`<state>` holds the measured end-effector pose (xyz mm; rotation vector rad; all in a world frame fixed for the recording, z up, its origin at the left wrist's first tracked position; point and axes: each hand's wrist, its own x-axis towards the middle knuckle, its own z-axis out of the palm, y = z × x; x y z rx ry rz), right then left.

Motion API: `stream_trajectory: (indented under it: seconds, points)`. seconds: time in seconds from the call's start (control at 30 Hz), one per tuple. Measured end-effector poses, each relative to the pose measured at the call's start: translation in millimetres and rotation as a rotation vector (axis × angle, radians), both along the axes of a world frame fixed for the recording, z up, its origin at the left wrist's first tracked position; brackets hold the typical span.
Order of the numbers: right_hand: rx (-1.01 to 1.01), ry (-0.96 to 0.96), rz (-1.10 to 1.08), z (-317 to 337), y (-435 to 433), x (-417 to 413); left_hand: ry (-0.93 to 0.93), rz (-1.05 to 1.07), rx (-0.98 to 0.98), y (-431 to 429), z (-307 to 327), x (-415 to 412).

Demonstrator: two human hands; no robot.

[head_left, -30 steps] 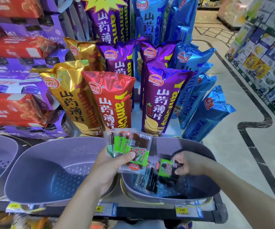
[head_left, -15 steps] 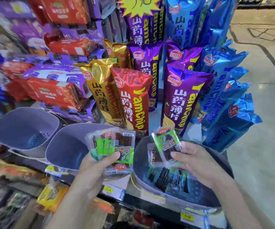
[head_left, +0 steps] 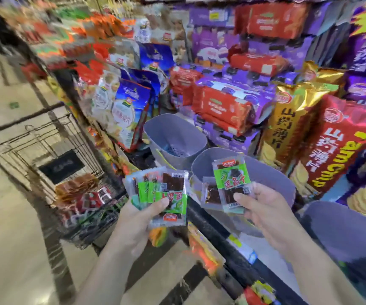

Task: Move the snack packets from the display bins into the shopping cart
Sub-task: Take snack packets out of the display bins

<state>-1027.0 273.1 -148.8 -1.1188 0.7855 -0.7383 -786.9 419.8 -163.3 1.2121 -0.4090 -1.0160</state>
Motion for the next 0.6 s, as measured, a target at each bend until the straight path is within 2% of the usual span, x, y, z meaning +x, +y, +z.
stream_trajectory:
  seconds: [0.13,0.4,0.6]
  points:
    - [0.027,-0.065,0.089,-12.0,35.9,80.3,0.001,0.138,0.017,68.7,-9.4,68.3]
    - [0.045,0.046,0.277,-46.5,102.1,222.6,0.033,0.403,0.048,206.7,-35.1,177.4]
    - [0.026,0.123,0.399,-48.9,117.7,310.8,0.077,0.537,0.062,255.0,-46.0,233.2]
